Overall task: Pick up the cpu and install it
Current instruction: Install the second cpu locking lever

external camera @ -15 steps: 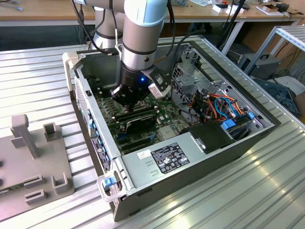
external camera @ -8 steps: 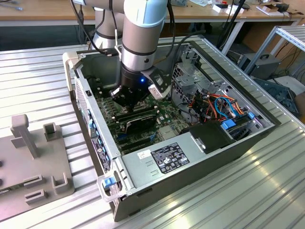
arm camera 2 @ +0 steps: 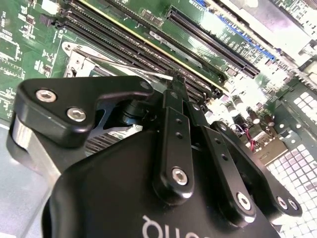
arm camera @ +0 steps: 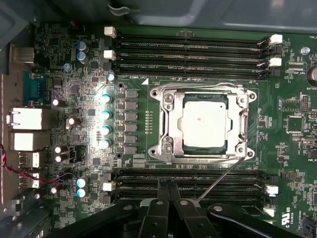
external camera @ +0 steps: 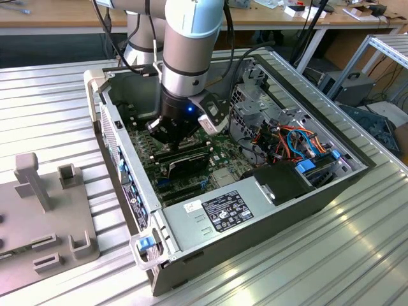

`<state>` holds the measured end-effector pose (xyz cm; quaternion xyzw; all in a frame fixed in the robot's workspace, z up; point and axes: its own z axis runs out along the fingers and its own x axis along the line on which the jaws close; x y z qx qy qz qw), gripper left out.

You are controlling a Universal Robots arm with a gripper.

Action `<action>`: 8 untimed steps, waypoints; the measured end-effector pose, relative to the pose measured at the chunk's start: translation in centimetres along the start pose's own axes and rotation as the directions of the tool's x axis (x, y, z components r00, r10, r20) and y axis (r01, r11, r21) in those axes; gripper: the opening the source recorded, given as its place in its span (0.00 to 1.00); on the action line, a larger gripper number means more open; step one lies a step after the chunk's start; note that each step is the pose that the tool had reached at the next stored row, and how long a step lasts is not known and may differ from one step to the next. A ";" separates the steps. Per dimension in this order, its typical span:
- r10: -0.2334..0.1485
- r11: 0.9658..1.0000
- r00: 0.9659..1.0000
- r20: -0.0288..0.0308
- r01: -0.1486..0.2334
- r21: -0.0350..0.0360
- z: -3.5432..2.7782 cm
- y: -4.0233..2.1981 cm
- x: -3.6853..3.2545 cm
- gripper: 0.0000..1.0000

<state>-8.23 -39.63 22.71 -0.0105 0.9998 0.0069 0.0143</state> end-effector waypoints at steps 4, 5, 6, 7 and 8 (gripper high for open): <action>0.000 1.000 1.000 0.000 0.000 0.000 -0.01 -0.21 0.14 0.11; 0.000 1.000 1.000 0.000 0.000 0.000 -0.01 -0.27 0.17 0.11; 0.000 1.000 1.000 0.000 0.000 0.000 -0.01 -0.35 0.23 0.11; 0.000 1.000 1.000 0.000 0.000 0.000 -0.02 -0.44 0.28 0.11; 0.000 1.000 1.000 0.000 0.000 0.000 -0.02 -0.53 0.34 0.11</action>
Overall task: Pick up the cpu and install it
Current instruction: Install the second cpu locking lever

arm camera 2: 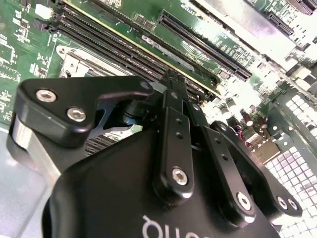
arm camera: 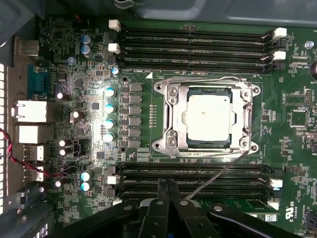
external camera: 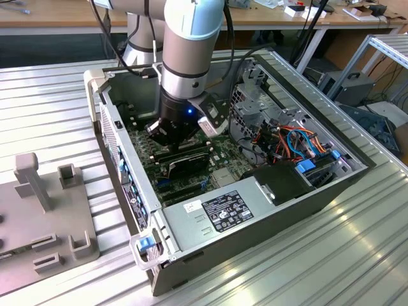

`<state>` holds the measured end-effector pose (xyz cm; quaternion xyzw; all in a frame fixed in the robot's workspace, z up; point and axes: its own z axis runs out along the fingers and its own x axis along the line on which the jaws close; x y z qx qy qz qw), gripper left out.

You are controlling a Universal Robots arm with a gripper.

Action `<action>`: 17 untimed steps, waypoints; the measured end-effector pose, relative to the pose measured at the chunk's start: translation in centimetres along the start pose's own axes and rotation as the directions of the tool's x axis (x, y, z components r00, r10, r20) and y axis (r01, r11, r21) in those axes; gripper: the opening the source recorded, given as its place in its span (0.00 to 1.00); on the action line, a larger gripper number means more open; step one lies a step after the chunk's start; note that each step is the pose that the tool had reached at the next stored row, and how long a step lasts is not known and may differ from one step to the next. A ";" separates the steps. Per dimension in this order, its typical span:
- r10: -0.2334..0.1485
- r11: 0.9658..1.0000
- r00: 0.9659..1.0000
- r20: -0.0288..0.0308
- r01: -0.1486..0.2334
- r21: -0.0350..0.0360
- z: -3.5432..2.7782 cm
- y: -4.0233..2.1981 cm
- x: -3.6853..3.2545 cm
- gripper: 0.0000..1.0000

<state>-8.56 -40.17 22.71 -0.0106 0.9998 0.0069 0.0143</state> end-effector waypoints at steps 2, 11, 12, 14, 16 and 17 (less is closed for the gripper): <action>0.000 1.000 1.000 0.000 0.000 0.000 0.00 -0.19 0.13 0.11; 0.000 1.000 1.000 0.000 0.000 0.000 -2.50 -0.17 0.06 0.11; 0.000 1.000 1.000 0.000 0.000 0.000 -2.50 -0.17 0.06 0.11; 0.000 1.000 1.000 0.000 0.000 0.000 -2.51 -0.17 0.06 0.11; 0.000 1.000 1.000 0.000 0.000 0.000 -2.51 -0.17 0.06 0.11; 0.000 1.000 1.000 0.000 0.000 0.000 -2.51 -0.17 0.07 0.11</action>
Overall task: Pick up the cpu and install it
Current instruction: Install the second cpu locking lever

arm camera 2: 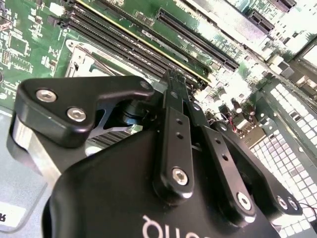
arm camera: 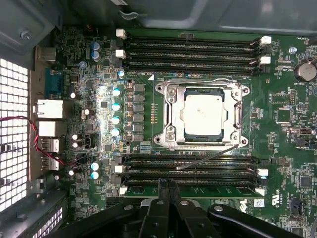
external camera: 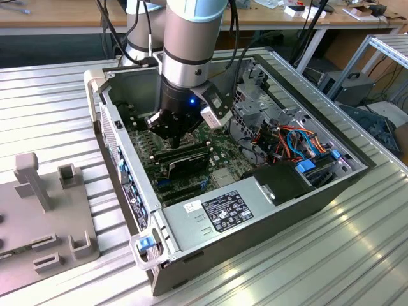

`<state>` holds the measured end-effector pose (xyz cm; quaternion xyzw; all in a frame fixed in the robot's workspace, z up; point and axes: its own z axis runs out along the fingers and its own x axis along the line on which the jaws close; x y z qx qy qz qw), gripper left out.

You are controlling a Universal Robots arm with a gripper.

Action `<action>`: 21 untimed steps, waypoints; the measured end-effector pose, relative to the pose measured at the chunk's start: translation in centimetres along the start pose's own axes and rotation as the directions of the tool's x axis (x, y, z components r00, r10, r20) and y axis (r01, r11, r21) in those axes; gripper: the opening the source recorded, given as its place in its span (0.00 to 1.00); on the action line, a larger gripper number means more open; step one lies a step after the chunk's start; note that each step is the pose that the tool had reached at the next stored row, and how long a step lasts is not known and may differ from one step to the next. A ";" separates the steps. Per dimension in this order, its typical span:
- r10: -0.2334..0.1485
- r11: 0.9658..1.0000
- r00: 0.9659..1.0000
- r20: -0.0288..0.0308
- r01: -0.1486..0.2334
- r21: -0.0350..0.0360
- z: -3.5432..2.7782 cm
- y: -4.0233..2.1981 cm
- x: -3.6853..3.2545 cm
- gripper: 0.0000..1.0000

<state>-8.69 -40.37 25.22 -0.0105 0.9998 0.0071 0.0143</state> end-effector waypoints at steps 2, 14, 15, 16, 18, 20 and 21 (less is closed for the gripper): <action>0.000 1.000 1.000 0.000 0.000 0.000 -0.75 0.01 -0.02 0.11; 0.000 1.000 1.000 0.000 0.000 0.000 -1.52 0.10 -1.56 0.11; 0.000 1.000 1.000 0.000 0.000 0.000 -1.52 0.25 -1.58 0.11; 0.000 1.000 1.000 0.000 0.000 0.000 -1.51 0.51 -1.60 0.11; 0.000 1.000 1.000 0.000 0.000 0.000 -1.51 0.92 -1.61 0.11; 0.000 1.000 1.000 0.000 0.000 0.000 -1.51 1.19 -1.62 0.11; 0.000 1.000 1.000 0.000 0.000 0.000 -1.50 1.32 -1.63 0.11</action>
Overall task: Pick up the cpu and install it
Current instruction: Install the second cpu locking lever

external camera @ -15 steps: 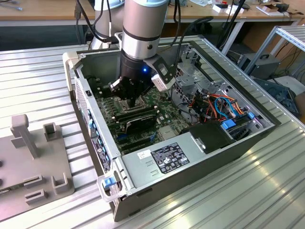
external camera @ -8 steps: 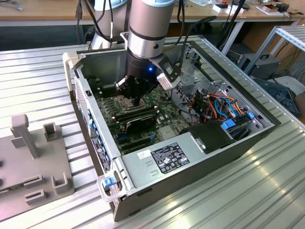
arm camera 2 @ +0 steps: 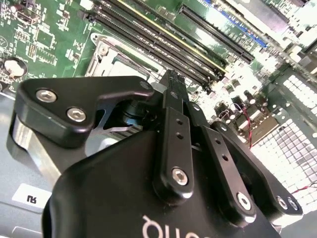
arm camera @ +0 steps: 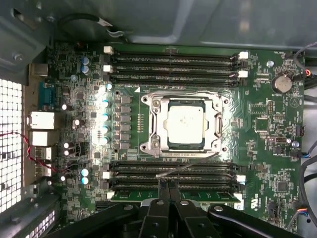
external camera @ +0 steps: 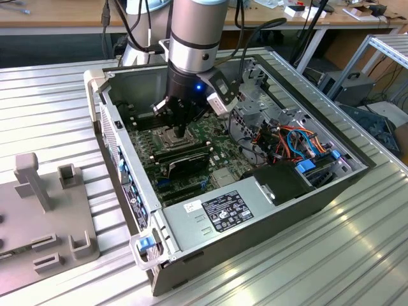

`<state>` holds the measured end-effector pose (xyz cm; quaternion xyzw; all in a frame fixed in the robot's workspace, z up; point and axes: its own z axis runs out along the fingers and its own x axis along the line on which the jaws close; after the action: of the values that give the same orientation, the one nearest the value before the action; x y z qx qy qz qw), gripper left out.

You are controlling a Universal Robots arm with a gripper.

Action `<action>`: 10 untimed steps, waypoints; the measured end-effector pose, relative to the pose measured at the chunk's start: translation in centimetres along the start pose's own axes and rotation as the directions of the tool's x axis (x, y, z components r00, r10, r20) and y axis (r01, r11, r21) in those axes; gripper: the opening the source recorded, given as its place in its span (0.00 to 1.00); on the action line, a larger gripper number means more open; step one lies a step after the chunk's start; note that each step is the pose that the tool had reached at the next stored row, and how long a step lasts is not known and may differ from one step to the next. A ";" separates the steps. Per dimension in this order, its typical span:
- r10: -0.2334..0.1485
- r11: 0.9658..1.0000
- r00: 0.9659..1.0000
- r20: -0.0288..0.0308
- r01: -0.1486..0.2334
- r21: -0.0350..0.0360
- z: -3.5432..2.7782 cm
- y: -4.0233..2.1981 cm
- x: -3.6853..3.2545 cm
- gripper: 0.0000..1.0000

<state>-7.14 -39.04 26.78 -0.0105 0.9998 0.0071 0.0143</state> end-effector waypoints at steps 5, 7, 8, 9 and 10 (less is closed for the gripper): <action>0.000 1.000 1.000 0.000 0.000 0.000 0.00 0.03 -0.07 0.11; 0.000 1.000 1.000 0.000 0.000 0.000 0.00 0.03 -0.16 0.11; 0.000 1.000 1.000 0.000 0.000 0.000 0.01 0.02 -0.19 0.11; 0.000 1.000 1.000 0.000 0.000 0.000 0.01 0.02 -0.21 0.11; 0.000 1.000 1.000 0.000 0.000 0.000 0.01 0.02 -0.24 0.11</action>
<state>-6.90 -39.01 26.78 -0.0105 0.9998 0.0071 0.0143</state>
